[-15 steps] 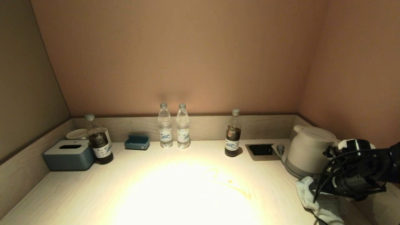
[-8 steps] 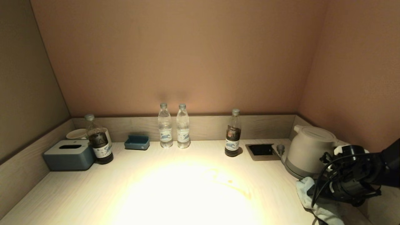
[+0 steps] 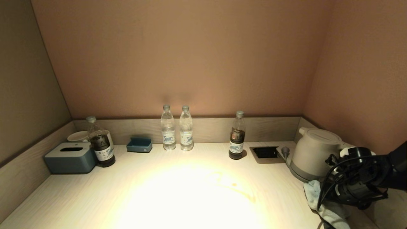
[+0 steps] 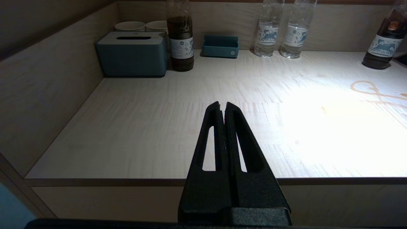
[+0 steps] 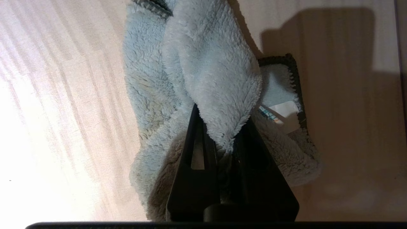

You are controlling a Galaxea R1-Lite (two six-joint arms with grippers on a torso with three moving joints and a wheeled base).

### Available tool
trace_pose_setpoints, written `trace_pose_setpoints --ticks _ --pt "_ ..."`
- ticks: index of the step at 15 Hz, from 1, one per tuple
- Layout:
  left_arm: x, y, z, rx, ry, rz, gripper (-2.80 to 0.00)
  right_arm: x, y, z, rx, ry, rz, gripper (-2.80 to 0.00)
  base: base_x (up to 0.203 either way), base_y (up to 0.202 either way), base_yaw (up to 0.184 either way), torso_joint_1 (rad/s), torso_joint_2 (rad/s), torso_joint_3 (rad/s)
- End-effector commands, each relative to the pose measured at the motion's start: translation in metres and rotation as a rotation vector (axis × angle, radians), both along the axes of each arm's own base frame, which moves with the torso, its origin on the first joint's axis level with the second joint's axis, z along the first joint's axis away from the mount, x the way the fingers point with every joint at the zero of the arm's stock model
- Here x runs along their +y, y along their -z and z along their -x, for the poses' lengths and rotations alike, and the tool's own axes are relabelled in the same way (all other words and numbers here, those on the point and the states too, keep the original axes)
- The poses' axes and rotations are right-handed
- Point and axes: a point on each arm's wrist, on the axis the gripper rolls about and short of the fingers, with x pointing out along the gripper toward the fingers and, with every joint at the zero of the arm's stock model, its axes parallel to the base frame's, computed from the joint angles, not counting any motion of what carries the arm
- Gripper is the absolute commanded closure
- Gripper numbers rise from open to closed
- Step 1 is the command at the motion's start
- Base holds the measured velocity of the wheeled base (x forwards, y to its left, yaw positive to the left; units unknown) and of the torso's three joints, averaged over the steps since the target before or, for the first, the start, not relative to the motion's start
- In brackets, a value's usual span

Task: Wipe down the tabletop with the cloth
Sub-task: Pick up the tablecloth, then sweep the stains on the table

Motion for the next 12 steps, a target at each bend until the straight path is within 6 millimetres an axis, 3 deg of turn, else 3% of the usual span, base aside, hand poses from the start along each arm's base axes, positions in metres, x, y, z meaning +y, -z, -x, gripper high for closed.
trace_pose_setpoints --ticks 1,2,4,7,10,12 --pt "0.0 0.0 0.0 0.001 0.0 0.001 0.0 0.0 -0.002 0.001 -0.006 -0.001 0.001 0.0 0.0 0.0 0.0 0.0 0.0 0.0" --pt "0.0 0.0 0.0 0.001 0.0 0.001 0.0 0.003 -0.01 0.003 -0.024 -0.006 0.002 0.0 0.0 0.0 0.0 0.0 0.0 0.0" --pt "0.0 0.0 0.0 0.001 0.0 0.001 0.0 0.014 -0.044 0.013 -0.104 -0.036 0.01 0.0 0.0 0.0 0.0 0.0 0.0 0.0" --pt "0.0 0.0 0.0 0.001 0.0 0.001 0.0 0.053 -0.101 0.031 -0.238 -0.168 0.005 0.0 0.0 0.0 0.0 0.0 0.0 0.0" --pt "0.0 0.0 0.0 0.001 0.0 0.001 0.0 0.089 -0.129 0.028 -0.299 -0.28 -0.027 0.0 0.0 0.0 0.0 0.0 0.0 0.0" --pt "0.0 0.0 0.0 0.001 0.0 0.001 0.0 0.111 -0.137 0.015 -0.285 -0.291 -0.086 0.0 0.0 0.0 0.0 0.0 0.0 0.0"
